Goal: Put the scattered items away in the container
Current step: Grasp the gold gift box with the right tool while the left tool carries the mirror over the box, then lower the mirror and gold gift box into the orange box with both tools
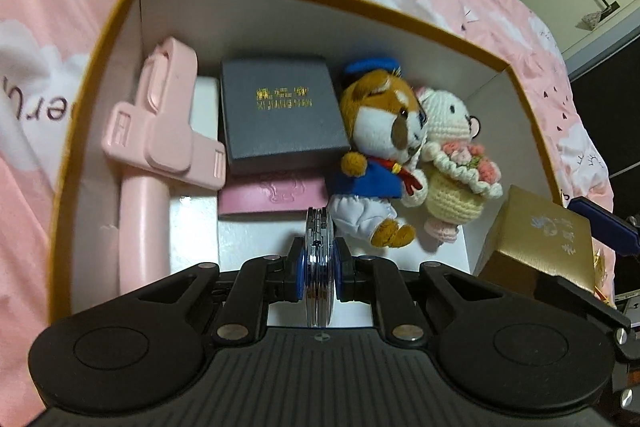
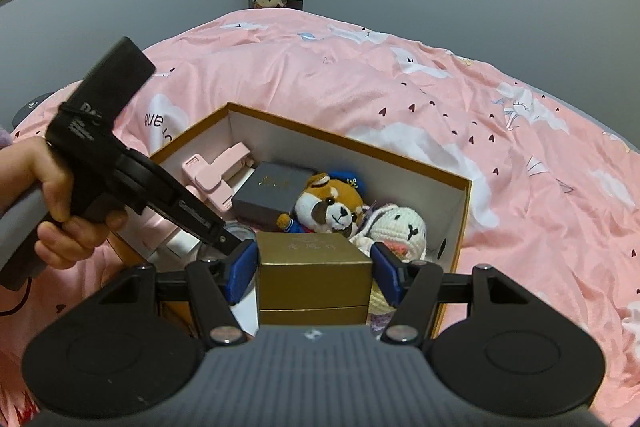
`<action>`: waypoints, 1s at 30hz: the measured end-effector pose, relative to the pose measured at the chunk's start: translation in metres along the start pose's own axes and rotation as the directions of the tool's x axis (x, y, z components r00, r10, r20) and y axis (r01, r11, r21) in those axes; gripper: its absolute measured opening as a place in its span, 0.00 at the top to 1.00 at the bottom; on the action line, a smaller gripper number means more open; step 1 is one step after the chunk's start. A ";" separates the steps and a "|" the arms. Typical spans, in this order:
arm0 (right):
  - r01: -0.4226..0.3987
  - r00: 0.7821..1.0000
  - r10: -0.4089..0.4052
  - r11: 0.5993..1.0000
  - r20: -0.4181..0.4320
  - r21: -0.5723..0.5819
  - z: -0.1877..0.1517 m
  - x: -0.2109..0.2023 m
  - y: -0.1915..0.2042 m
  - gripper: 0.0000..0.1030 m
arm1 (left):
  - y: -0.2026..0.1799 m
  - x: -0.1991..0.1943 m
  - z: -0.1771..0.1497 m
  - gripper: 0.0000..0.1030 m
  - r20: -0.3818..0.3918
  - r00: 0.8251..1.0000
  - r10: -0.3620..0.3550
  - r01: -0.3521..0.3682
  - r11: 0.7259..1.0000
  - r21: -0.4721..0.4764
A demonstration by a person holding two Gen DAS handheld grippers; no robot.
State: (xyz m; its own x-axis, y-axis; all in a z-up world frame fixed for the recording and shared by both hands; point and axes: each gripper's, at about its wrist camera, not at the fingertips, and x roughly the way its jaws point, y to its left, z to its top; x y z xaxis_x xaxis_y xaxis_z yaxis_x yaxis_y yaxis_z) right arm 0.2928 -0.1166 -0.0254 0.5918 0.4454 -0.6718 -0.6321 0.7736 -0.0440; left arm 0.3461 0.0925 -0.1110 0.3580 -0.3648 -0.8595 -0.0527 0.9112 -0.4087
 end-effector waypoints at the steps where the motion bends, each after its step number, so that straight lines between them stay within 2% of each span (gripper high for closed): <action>1: -0.002 1.000 0.002 1.000 -0.002 -0.001 -0.001 0.001 0.000 0.37 | 0.000 0.001 0.000 0.85 -0.002 1.000 0.001 -0.001 1.000 0.001; 8: -0.013 1.000 0.013 1.000 -0.014 -0.003 -0.004 0.006 0.002 0.37 | -0.001 0.001 0.000 0.83 -0.012 1.000 0.027 -0.027 0.999 0.024; 17: -0.017 1.000 0.017 1.000 -0.016 -0.015 -0.002 0.007 0.006 0.37 | -0.010 0.000 0.000 0.71 -0.009 0.986 0.166 -0.164 0.980 0.111; 23: -0.022 0.999 0.022 1.000 -0.032 0.004 -0.001 0.013 0.005 0.37 | -0.008 -0.001 -0.002 0.68 0.008 0.978 0.211 -0.210 0.970 0.124; 30: -0.046 0.998 0.047 0.999 -0.046 0.015 0.005 0.020 0.010 0.37 | -0.003 -0.019 -0.006 0.68 0.059 0.983 0.176 -0.182 0.977 0.114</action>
State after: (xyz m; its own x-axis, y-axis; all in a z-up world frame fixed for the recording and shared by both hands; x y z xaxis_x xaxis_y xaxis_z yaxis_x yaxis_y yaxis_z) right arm 0.3006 -0.0974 -0.0360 0.5382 0.4599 -0.7063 -0.6508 0.7592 -0.0016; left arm 0.3337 0.0960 -0.0951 0.3971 -0.1866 -0.8986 -0.0108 0.9781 -0.2079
